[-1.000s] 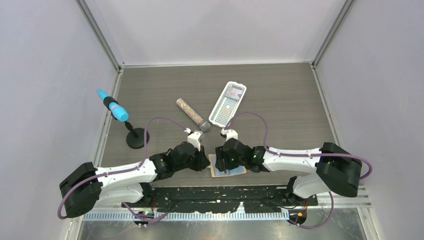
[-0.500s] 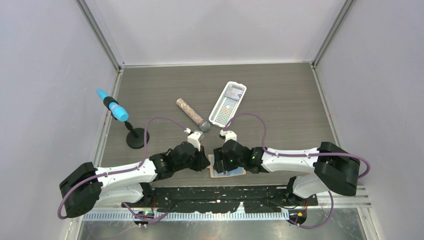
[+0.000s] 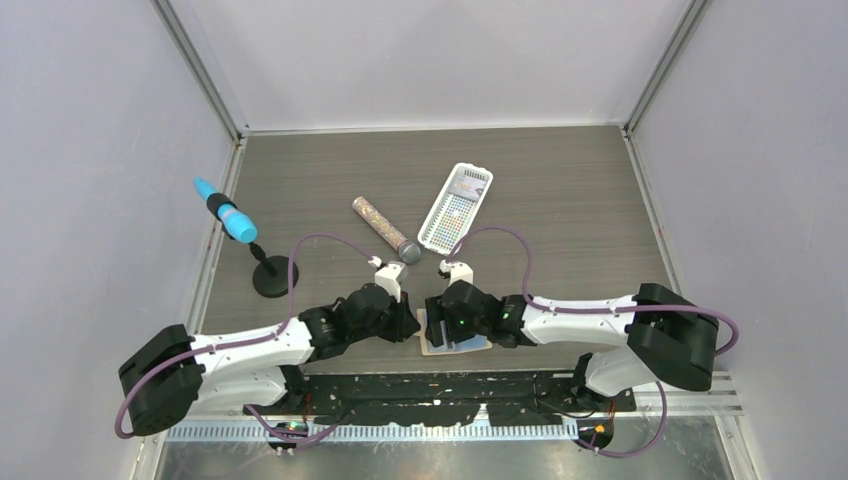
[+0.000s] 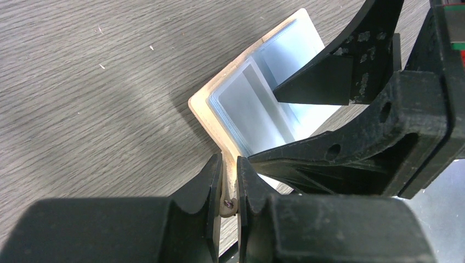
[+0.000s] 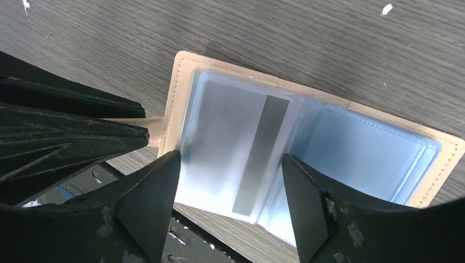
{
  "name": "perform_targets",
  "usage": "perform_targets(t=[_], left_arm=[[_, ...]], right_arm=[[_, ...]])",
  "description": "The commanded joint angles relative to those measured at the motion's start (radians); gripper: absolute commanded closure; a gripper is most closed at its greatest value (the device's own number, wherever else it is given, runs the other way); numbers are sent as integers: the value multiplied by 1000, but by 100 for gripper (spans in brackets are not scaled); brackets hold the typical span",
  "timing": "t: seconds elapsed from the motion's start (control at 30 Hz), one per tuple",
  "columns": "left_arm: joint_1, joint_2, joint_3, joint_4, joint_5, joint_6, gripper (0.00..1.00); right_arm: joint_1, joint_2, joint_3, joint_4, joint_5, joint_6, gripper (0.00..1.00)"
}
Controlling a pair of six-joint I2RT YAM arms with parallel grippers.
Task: Take the credit cards out of the card holder
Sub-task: Remove the credit card from the card holder.
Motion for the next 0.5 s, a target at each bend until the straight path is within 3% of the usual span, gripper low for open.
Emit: perform_targets(t=[0.0,0.47], left_arm=[[3,-22,1,25,1,-7,100],[3,-27,-14,25,-9,-7,100]], right_arm=[[8,15,29,5,29,8,23],[10,-64,30,-94,130,4,30]])
